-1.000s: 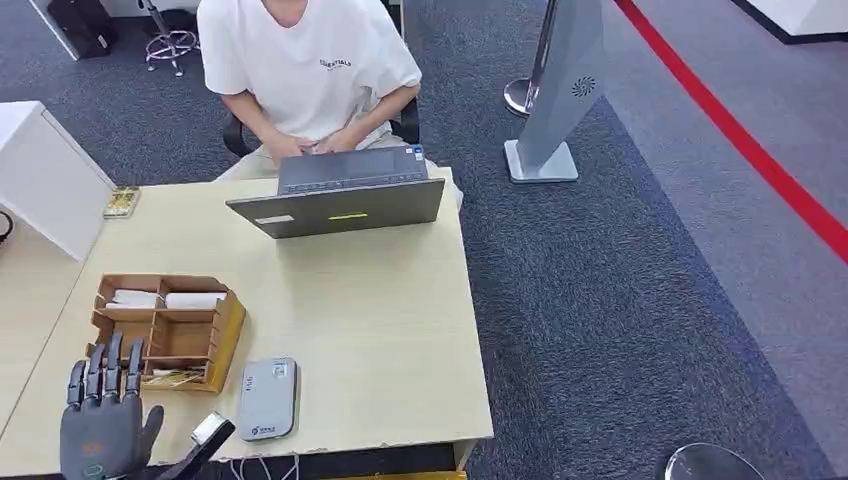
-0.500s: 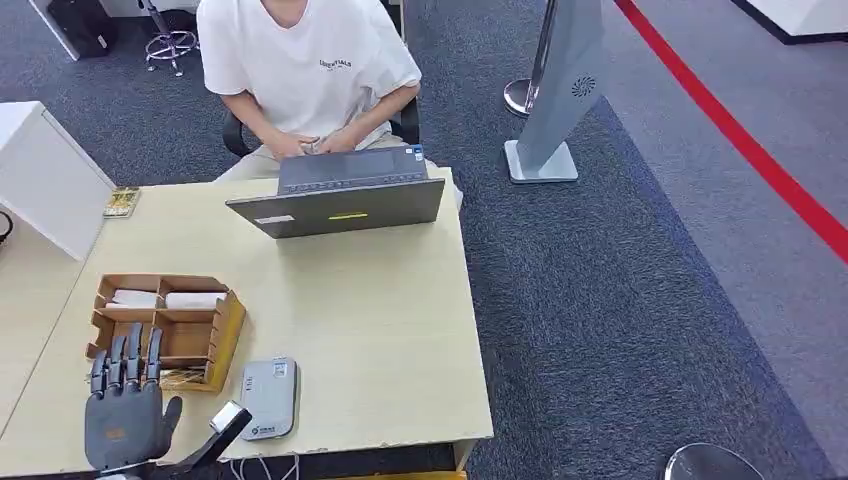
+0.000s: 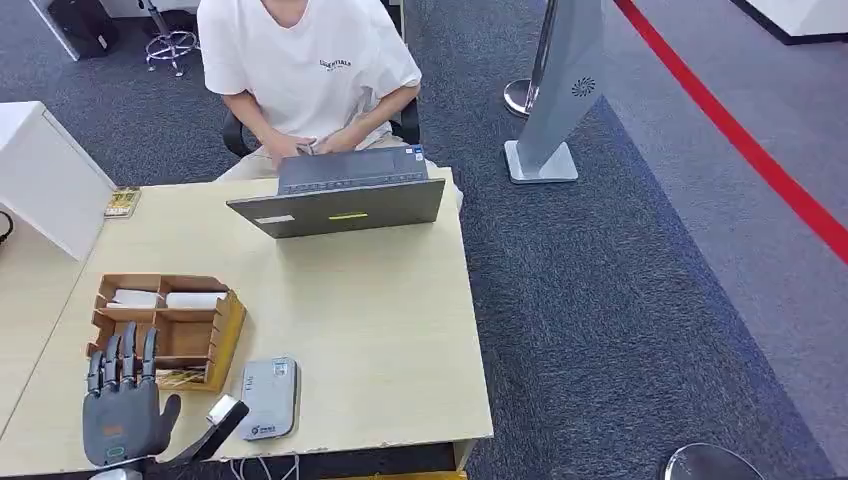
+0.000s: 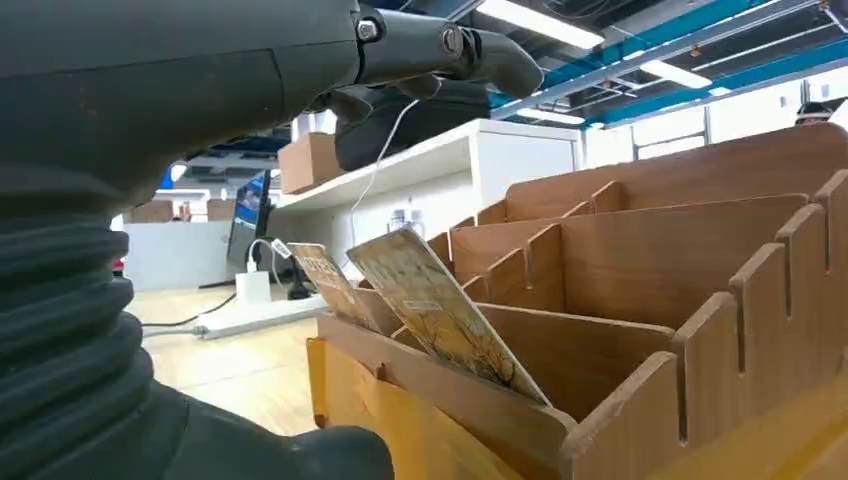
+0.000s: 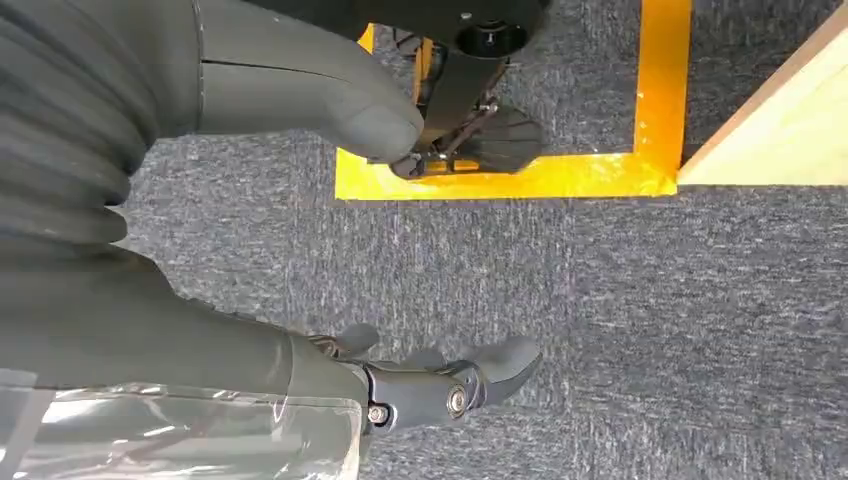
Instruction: Pass the card to the sensor for recognition and then transmit it.
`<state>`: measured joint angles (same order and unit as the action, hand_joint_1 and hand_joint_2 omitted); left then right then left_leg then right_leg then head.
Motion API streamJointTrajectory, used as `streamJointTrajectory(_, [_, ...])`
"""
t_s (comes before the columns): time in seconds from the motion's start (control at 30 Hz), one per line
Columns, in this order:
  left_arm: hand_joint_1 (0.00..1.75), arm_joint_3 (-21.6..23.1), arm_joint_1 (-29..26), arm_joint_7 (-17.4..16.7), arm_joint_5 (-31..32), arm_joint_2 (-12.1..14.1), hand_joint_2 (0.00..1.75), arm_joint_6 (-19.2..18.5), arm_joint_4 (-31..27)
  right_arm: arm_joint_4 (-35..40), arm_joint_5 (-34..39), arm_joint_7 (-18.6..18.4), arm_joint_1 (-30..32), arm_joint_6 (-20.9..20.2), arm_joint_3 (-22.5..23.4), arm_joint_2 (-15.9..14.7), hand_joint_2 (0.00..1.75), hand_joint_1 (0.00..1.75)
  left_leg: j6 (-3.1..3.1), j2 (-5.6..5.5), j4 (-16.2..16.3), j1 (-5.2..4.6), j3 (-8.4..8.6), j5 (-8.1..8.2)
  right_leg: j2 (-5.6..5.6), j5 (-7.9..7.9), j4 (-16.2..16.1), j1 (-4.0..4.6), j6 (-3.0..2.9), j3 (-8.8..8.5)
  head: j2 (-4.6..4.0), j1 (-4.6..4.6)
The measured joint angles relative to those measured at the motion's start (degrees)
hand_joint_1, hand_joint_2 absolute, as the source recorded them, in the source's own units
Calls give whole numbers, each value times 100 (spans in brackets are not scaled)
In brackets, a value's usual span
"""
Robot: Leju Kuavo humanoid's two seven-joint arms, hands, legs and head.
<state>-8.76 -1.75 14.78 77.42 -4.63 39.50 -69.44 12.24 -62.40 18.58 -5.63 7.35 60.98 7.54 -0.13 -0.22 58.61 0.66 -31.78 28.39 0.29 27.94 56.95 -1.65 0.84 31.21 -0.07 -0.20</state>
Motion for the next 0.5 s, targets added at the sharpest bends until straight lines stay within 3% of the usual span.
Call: streamJointTrajectory(0.5, [0, -271, 202, 72, -166, 131, 175, 0, 87, -2, -20, -7, -4, 11, -17, 0, 175, 0, -3, 0, 0, 1, 0, -2, 0, 0, 1, 1, 0, 0, 0, 2])
